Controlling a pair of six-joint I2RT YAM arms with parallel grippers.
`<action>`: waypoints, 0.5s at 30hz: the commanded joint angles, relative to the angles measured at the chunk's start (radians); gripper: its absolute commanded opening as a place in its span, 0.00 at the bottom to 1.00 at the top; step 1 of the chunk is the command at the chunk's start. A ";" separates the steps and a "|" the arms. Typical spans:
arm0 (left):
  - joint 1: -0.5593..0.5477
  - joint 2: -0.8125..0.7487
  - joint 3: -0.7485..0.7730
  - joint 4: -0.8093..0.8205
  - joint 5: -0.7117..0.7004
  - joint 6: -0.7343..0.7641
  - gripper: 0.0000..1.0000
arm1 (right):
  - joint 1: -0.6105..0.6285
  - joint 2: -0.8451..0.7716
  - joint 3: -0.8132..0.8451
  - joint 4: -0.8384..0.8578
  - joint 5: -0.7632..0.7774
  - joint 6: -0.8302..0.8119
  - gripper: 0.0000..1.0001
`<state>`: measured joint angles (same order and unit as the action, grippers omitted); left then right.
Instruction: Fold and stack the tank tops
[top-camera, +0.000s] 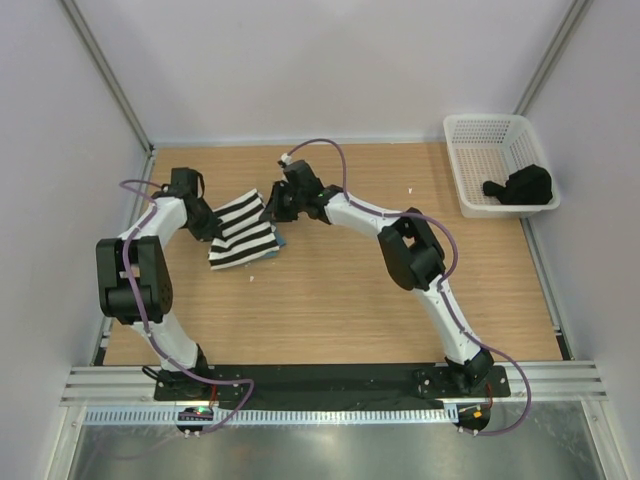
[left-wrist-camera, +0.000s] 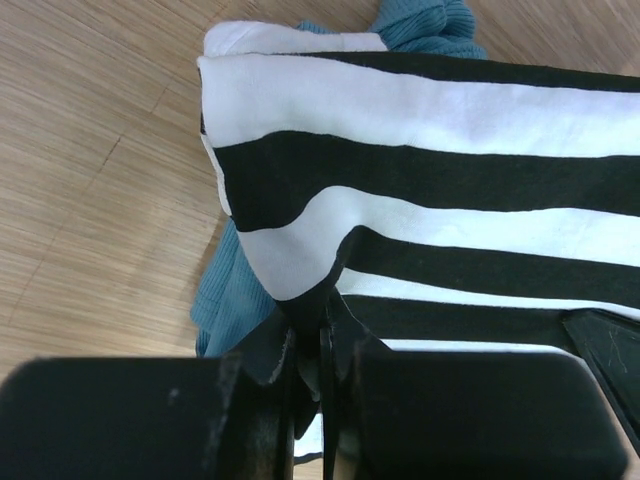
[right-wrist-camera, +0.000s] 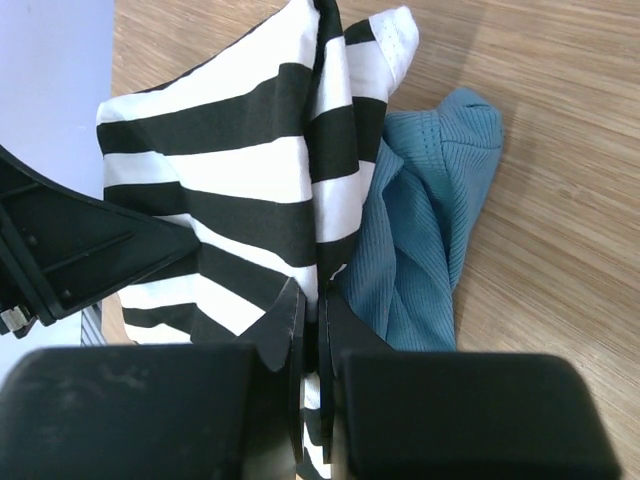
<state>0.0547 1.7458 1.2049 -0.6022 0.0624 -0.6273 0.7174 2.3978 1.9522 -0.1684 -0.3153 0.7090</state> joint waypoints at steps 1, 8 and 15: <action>0.010 -0.026 0.012 0.010 -0.035 0.011 0.06 | -0.001 -0.081 0.008 0.003 0.071 -0.029 0.01; 0.010 -0.092 0.039 -0.018 -0.030 0.015 0.06 | -0.003 -0.138 -0.013 -0.006 0.096 -0.042 0.01; 0.011 -0.111 0.054 -0.028 0.013 0.020 0.06 | -0.001 -0.233 -0.082 0.018 0.113 -0.048 0.01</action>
<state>0.0544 1.6756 1.2255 -0.6106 0.0906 -0.6247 0.7258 2.2822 1.8801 -0.1883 -0.2539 0.6868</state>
